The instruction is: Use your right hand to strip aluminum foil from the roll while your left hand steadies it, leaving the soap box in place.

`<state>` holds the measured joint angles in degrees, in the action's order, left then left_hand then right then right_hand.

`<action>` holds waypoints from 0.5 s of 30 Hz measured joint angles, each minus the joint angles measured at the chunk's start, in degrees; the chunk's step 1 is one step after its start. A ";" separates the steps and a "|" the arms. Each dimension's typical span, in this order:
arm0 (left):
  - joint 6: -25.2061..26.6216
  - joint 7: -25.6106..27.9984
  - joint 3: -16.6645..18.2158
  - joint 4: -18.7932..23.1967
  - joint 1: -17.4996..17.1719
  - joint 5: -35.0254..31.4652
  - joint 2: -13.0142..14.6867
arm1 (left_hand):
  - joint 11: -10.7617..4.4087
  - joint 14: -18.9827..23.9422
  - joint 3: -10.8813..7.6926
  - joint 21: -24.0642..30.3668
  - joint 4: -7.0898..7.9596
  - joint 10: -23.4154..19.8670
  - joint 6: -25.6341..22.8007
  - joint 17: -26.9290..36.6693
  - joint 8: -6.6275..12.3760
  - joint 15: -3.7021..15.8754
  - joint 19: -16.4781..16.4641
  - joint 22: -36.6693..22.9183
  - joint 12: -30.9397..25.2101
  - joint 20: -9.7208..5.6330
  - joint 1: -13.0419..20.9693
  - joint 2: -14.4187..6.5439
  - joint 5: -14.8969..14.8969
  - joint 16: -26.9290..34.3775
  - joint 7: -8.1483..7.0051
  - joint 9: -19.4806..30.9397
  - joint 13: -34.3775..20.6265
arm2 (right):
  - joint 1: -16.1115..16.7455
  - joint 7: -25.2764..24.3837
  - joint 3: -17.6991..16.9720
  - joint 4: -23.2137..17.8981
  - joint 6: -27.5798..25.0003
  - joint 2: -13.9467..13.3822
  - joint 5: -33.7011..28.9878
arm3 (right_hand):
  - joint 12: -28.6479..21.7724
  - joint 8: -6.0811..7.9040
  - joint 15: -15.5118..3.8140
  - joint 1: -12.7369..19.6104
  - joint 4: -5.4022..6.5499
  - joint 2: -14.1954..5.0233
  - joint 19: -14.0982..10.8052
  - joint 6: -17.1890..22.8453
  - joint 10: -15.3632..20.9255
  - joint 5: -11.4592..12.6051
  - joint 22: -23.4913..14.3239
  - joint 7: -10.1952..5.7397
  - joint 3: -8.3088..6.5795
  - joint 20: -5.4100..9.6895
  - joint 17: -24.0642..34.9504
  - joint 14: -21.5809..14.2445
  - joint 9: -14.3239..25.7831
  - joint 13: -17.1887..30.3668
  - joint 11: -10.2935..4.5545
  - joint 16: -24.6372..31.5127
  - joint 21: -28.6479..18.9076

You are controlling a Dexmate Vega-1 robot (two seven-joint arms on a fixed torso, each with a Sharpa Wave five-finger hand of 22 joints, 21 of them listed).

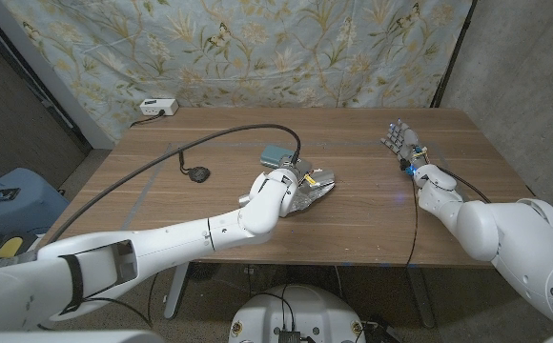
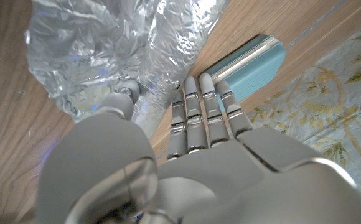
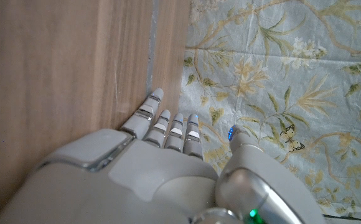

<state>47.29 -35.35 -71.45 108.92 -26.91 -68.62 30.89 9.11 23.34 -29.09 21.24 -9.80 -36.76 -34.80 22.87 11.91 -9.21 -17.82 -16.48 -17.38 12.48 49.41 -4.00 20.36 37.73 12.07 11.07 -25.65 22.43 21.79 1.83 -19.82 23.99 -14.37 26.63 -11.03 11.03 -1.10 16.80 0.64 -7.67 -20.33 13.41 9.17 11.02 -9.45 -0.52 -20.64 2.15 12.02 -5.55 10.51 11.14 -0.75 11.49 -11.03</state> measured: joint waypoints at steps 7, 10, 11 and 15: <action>-4.60 -0.40 3.60 -0.70 -2.92 -3.73 -0.49 | 0.00 0.00 0.00 0.28 0.00 0.00 0.00 0.00 0.00 0.00 0.00 0.00 0.00 0.00 0.22 0.22 0.00 0.00 0.00 0.14 -0.27 | -0.05 1.05 4.08 -0.66 4.16 -0.61 2.53 | 0.00 0.00 0.31 0.00 0.00 0.00 -0.41 0.00 0.00 0.00 0.00 0.00 0.00 -0.41 0.00 -0.31 0.00 0.00 0.00 0.00 0.00; -4.60 -0.40 4.98 -1.02 -4.11 -3.73 -0.77 | 0.00 0.00 0.00 0.28 0.00 0.01 0.00 0.00 0.00 0.00 0.00 0.00 0.00 0.00 0.22 0.22 0.22 0.12 0.00 0.28 -0.51 | -0.05 1.36 4.08 -0.66 5.97 -0.61 3.78 | 0.00 0.00 0.31 0.00 -0.16 0.00 -0.41 0.00 0.00 0.00 0.00 0.00 -0.16 -0.41 0.00 -0.31 0.00 0.00 0.00 0.16 0.00; -4.60 -0.40 5.53 -1.13 -4.57 -3.73 -0.88 | 0.00 0.00 0.00 0.28 0.00 0.01 0.00 0.00 0.00 0.00 0.00 0.00 0.00 0.00 0.27 0.17 0.22 0.22 0.00 0.28 -0.54 | -0.05 1.47 4.08 -0.66 6.60 -0.61 4.26 | 0.00 0.00 0.31 0.00 -0.16 0.00 -0.41 0.00 0.00 0.00 0.00 0.00 -0.16 -0.41 0.00 -0.31 0.00 0.00 0.00 0.40 0.00; -8.39 -0.22 7.37 -1.50 -6.05 -6.93 -1.23 | 0.00 0.00 -0.09 0.28 -0.10 0.01 0.00 0.00 0.00 0.00 0.00 -0.01 0.00 0.00 0.60 -0.16 0.21 0.32 0.00 0.28 -0.54 | 0.66 1.52 7.79 -3.17 8.28 -1.73 5.74 | 0.00 0.00 0.31 0.00 -0.16 0.00 -0.41 0.00 0.00 0.00 0.00 0.00 -0.16 -0.41 0.00 -0.31 0.00 0.00 0.00 0.40 0.00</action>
<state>38.91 -35.57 -64.08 107.42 -32.96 -75.55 29.66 9.11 23.34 -29.18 21.52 -9.90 -36.75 -34.80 22.87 11.91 -9.21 -17.81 -16.49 -17.39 12.48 50.01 -4.16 20.57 38.05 12.07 11.35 -26.19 23.09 23.31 9.62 -22.99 32.28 -16.09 32.37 -11.03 11.03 -0.80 16.80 0.47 -7.67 -20.74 13.41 9.17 11.02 -9.45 -0.52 -20.80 1.73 12.02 -5.86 10.52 11.14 -0.75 11.89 -11.03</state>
